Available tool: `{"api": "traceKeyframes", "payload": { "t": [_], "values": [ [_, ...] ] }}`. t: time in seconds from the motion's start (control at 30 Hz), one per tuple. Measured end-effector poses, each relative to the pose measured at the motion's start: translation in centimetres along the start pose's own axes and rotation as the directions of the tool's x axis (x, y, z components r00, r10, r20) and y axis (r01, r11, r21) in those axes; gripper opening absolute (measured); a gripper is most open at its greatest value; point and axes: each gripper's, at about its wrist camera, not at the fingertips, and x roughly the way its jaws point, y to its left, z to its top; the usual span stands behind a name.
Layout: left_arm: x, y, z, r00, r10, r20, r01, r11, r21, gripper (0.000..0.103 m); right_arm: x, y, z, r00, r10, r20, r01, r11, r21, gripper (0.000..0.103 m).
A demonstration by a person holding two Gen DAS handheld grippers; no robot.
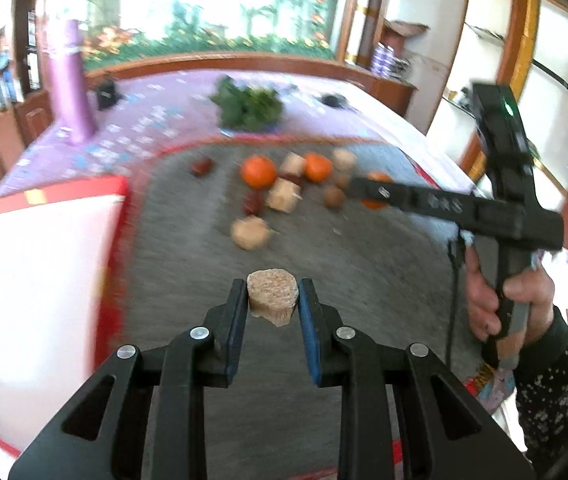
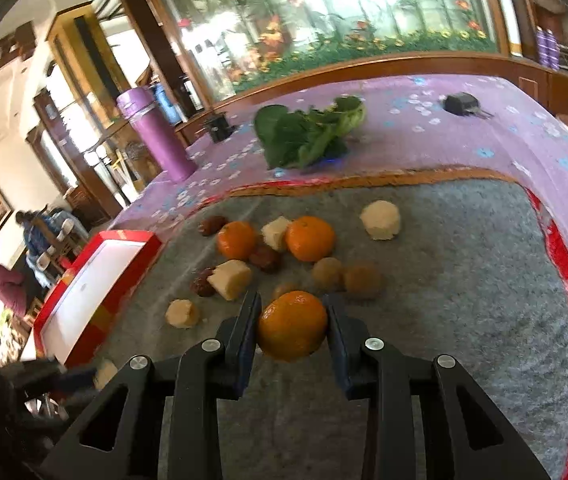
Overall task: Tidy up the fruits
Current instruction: 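Carry the cube and orange into the white tray and open both tools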
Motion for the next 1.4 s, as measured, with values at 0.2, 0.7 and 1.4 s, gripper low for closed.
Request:
{"api": "traceKeyframes", "payload": {
  "t": [0.2,0.7,1.4],
  "values": [
    [-3.1,4.1,0.0,0.987,0.14,0.076,-0.136,0.989,-0.062,0.023,1.2,2.9,-0.4,0.992,0.122,-0.038,-0.12,0.992,0.035,0.033],
    [-5.0,13.4,-2.9,0.906,0.415,0.078,-0.39,0.893,-0.224,0.023,7.1,19.2,-1.1,0.916,0.37,-0.156,-0.385,0.919,-0.081,0.032],
    [-3.7,15.9,-4.3,0.834,0.551,-0.017,-0.538,0.808,-0.241,0.024,9.2,20.8,-2.4,0.904,0.369,-0.218,-0.397,0.912,-0.103,0.037]
  ]
}}
